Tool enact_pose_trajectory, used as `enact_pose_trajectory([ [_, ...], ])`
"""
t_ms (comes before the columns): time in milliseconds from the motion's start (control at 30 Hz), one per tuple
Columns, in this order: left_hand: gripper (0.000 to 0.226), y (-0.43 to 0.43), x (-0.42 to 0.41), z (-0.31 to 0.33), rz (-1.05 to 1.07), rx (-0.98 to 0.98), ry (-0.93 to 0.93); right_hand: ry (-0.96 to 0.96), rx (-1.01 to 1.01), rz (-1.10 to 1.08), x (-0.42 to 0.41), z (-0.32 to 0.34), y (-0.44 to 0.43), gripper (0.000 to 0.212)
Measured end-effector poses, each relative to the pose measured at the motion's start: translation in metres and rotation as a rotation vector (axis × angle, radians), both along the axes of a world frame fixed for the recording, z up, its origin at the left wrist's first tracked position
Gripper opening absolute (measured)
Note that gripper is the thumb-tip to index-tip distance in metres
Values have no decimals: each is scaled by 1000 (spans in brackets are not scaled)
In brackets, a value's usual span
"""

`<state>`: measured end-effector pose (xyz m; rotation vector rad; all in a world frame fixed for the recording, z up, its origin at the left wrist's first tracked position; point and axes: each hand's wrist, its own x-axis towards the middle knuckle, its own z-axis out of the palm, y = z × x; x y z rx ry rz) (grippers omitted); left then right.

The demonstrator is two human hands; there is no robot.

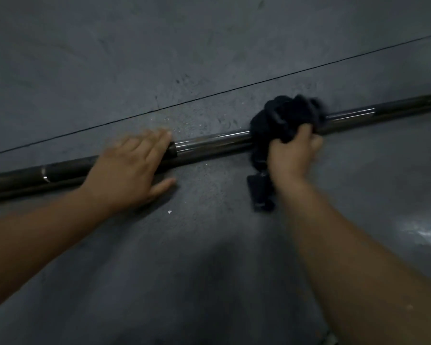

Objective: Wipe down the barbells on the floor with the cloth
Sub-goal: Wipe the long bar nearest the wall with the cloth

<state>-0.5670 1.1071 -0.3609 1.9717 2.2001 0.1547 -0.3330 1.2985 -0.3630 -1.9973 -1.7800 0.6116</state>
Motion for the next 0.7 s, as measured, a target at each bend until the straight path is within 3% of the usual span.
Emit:
enact_pose_trajectory([
  [67,86,3,-1,-3,27,-37,39,60,-17,86,-37,-5,-41,42],
  [200,83,25,-15,8,38,-73,-13,57,-92,584,-42,8,-86,31],
  [267,86,26,-23,5,40,-80,-20,89,15,456,-20,16,-49,37],
  [333,90,26,-25,1,59,-91,-4,97,67,98,-2,21,5,53],
  [400,90,26,-22,-2,69,-98,11,217,-29,-148,-15,23,28,72],
  [433,89,25,-20,-1,77,-93,7,249,-72,-159,-34,22,20,77],
  [567,89,15,-11,5,79,-103,-9,265,-136,49,-96,18,-67,40],
  [633,89,6,-4,8,82,-128,-37,287,-227,357,-74,24,-90,32],
  [700,92,-3,9,11,71,-129,-65,252,-132,501,-26,45,-64,28],
])
